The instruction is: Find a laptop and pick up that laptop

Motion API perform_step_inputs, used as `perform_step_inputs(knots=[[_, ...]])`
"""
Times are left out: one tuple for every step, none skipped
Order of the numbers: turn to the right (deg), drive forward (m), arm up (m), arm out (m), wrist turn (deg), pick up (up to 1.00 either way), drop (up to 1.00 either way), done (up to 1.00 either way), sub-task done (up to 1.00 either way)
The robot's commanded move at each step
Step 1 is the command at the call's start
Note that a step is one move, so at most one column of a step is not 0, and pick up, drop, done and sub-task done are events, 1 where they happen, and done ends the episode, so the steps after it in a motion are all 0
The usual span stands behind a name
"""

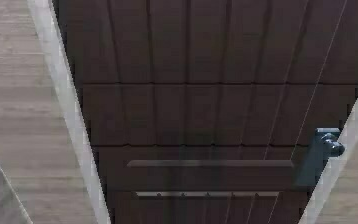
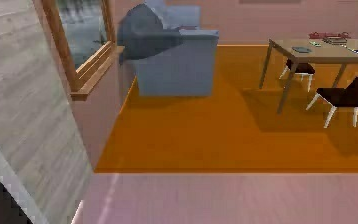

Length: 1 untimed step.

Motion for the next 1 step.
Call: perform_step_inputs(knots=[[45.0,0.00,0.00,0.00,0.0,0.00,0.00,0.00,0.00]])
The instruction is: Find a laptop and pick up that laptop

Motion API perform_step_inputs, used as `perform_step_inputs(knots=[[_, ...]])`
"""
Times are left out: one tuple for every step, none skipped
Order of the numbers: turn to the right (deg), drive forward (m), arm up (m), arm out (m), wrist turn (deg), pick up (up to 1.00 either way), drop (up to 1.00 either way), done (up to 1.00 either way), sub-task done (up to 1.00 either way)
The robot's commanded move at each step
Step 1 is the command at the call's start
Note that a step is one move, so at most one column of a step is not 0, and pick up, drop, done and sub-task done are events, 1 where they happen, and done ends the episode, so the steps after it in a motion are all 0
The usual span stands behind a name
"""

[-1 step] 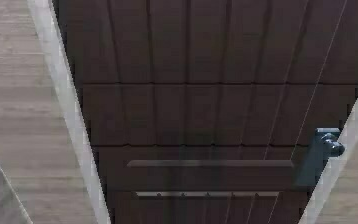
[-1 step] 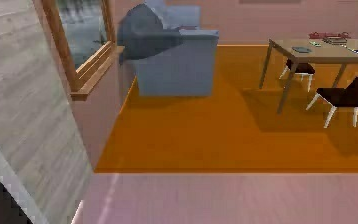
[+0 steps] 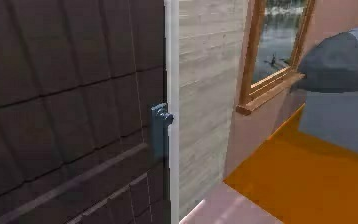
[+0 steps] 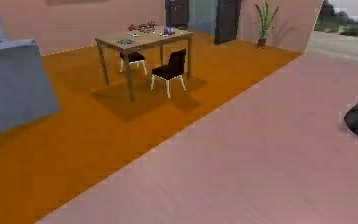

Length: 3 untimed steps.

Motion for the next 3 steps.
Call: perform_step_inputs(knots=[[45.0,0.00,0.00,0.00,0.0,0.00,0.00,0.00,0.00],[45.0,0.00,0.00,0.00,0.0,0.00,0.00,0.00,0.00],[9.0,0.00,0.00,0.00,0.0,0.00,0.00,0.00,0.00]])
